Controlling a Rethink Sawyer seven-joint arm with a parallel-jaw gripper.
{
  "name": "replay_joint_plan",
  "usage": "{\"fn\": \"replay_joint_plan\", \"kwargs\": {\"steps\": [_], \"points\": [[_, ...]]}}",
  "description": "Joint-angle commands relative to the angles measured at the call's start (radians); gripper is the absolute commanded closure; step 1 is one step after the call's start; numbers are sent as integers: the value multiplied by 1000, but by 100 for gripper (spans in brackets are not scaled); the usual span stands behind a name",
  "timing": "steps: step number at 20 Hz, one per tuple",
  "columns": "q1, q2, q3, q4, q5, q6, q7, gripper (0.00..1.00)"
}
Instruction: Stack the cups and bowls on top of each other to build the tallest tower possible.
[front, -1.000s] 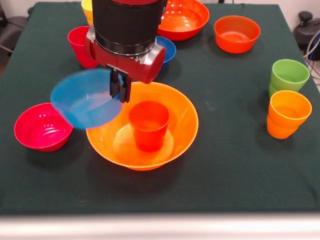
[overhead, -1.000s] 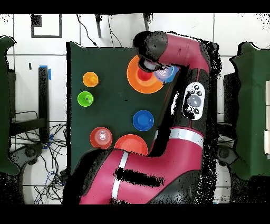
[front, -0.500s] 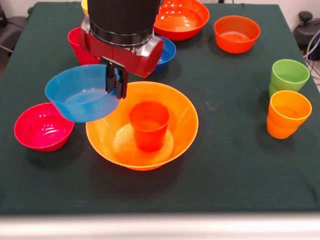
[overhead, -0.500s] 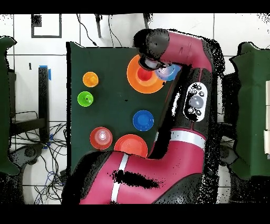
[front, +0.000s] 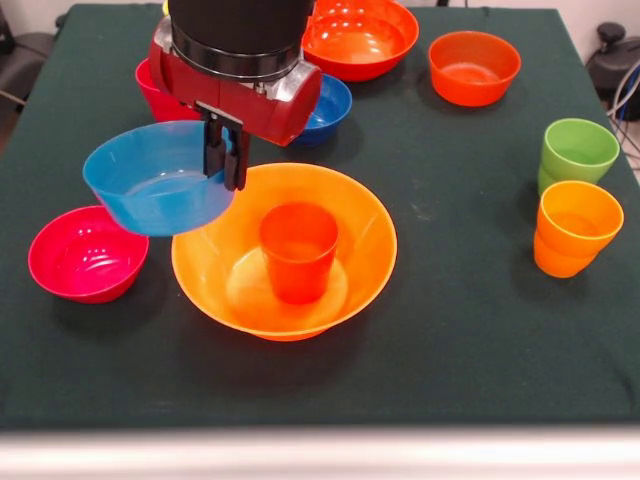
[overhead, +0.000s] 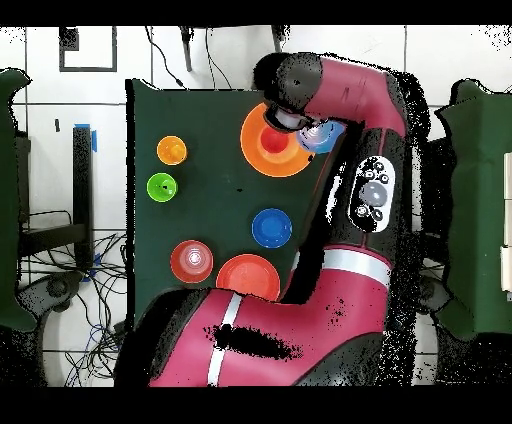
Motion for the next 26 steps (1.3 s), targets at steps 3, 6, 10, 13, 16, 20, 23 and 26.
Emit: {"fn": "replay_joint_plan", "kwargs": {"steps": [3, 6, 10, 13, 16, 20, 23, 26], "points": [[48, 3, 29, 68, -19, 53, 91, 100], [57, 10, 25, 62, -17, 55, 96, 100], [66, 21, 20, 43, -12, 85, 100, 100], [75, 23, 14, 40, -9, 94, 109, 100], [81, 30, 11, 29, -6, 107, 113, 100], [87, 32, 9, 27, -3, 125, 120, 100], [90, 34, 7, 23, -4, 137, 119, 100], [88, 36, 8, 16, -4, 154, 112, 100]]}}
